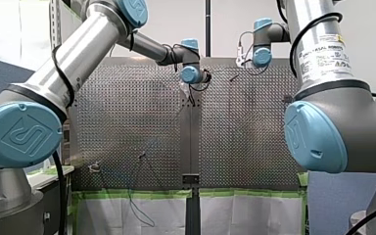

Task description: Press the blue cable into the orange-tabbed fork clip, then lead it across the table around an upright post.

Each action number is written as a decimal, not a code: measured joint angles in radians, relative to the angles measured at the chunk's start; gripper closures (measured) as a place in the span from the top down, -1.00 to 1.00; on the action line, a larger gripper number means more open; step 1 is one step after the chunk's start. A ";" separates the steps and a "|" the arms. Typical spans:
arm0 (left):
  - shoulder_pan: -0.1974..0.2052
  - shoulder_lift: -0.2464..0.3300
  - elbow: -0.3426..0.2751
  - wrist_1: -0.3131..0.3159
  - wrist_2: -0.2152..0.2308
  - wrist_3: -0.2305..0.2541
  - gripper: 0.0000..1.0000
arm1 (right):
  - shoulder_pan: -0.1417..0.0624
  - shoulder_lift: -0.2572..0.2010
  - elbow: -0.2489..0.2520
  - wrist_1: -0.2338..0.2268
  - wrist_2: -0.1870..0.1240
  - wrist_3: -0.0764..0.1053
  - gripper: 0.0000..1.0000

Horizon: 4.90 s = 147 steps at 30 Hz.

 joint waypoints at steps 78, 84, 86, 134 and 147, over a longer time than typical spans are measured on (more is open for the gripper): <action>-0.032 -0.073 0.000 -0.043 -0.052 0.111 0.89 | -0.002 0.268 0.370 -0.249 -0.011 -0.035 -1.00; -0.032 -0.073 0.000 -0.046 -0.056 0.110 0.89 | -0.005 0.289 0.380 -0.274 -0.012 -0.035 -1.00; -0.032 -0.073 0.000 -0.046 -0.056 0.110 0.89 | -0.005 0.301 0.380 -0.277 -0.011 -0.036 -1.00; -0.029 -0.073 0.000 -0.046 -0.057 0.109 0.89 | -0.009 0.596 0.381 -0.406 0.057 -0.033 -1.00; -0.028 -0.073 0.000 -0.046 -0.057 0.109 0.89 | -0.030 0.654 0.381 -0.437 0.072 -0.023 -1.00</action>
